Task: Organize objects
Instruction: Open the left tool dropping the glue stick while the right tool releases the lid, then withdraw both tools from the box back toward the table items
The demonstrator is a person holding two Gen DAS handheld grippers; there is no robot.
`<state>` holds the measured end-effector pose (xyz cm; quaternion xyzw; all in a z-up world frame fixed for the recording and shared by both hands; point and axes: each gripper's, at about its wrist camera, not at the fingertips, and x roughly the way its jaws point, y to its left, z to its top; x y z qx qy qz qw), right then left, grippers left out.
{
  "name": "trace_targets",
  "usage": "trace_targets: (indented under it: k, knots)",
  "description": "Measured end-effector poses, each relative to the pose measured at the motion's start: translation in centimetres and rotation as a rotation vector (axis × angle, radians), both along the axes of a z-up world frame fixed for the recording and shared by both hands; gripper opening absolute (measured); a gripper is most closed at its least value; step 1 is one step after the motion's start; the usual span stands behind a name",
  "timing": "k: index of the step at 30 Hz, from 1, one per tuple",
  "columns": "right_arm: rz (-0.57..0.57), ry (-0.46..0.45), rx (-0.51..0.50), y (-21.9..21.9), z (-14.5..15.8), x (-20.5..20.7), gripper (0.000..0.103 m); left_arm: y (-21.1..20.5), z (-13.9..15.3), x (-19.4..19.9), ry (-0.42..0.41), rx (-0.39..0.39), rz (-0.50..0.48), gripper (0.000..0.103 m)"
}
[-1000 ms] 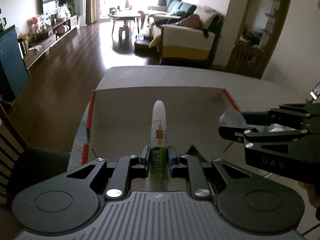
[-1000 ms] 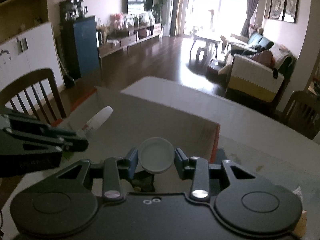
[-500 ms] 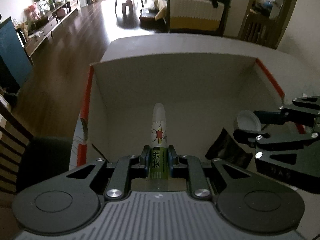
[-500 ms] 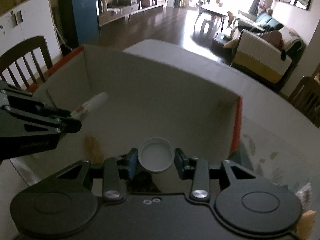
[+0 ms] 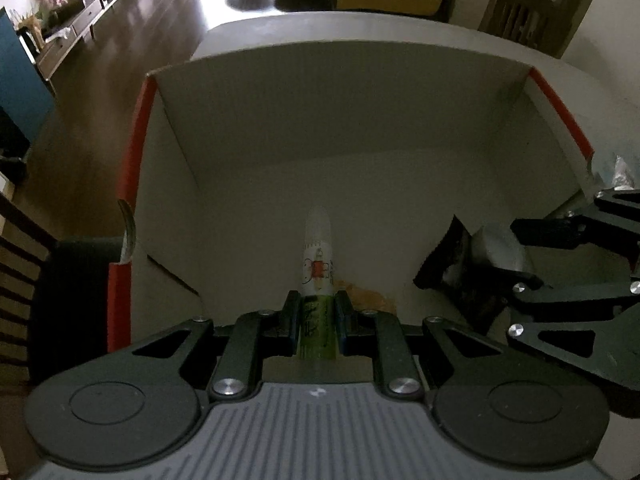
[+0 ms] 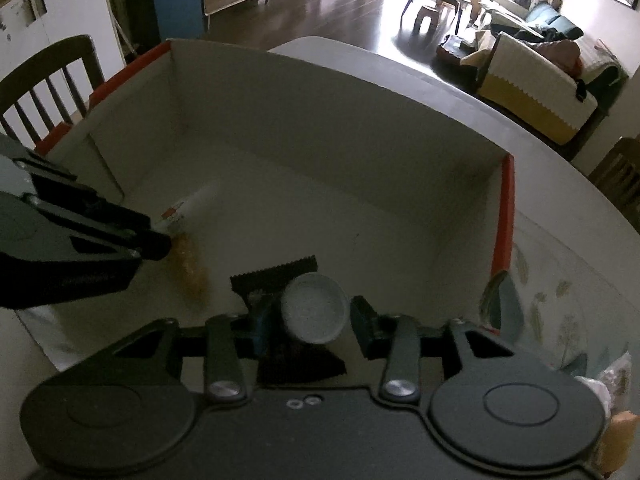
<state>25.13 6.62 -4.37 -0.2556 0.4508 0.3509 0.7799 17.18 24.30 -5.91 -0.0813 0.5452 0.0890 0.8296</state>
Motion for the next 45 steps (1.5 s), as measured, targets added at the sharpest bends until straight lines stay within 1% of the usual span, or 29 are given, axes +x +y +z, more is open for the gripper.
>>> trace_targets:
  k: [4, 6, 9, 11, 16, 25, 26, 30, 33, 39, 45]
  knots:
    - [0.019, -0.013, 0.0, 0.1, 0.2, -0.9, 0.05, 0.0, -0.1, -0.1, 0.009, 0.003, 0.001, 0.017]
    - [0.032, -0.023, 0.006, 0.0, 0.4, -1.2, 0.056, 0.0, -0.1, -0.2, 0.008, 0.012, 0.008, 0.017]
    - [0.04, -0.039, 0.019, -0.3, 0.8, -1.8, 0.06, -0.6, 0.3, -0.4, -0.009, 0.035, 0.017, 0.017]
    - [0.035, -0.039, 0.028, -0.6, 1.2, -1.0, 0.06, -0.8, 0.7, -0.7, -0.024, 0.041, 0.021, 0.017]
    - [0.021, -0.044, 0.07, -1.7, 2.7, -0.8, 0.061, -1.6, 2.2, -2.0, -0.075, 0.056, 0.028, 0.018]
    - [0.005, -0.058, 0.172, -4.2, 5.8, -1.8, 0.061, -3.6, 5.5, -3.1, -0.162, 0.074, 0.037, 0.018]
    - [0.005, -0.063, 0.181, -4.7, 6.1, -2.0, 0.061, -2.7, 5.8, -2.8, -0.17, 0.069, 0.035, 0.018]
    - [0.009, -0.08, 0.219, -6.5, 7.5, -2.7, 0.061, -3.5, 7.4, -4.0, -0.203, 0.066, 0.032, 0.018]
    - [0.002, -0.083, 0.25, -7.5, 8.4, -3.3, 0.061, -4.5, 8.4, -4.7, -0.235, 0.067, 0.025, 0.018]
    - [0.0, -0.097, 0.307, -10.9, 10.3, -4.4, 0.062, -7.6, 10.1, -5.8, -0.298, 0.06, -0.004, 0.018]
    - [-0.043, -0.135, 0.351, -15.1, 11.6, -4.7, 0.062, -10.8, 11.6, -6.9, -0.352, 0.058, -0.011, 0.018]
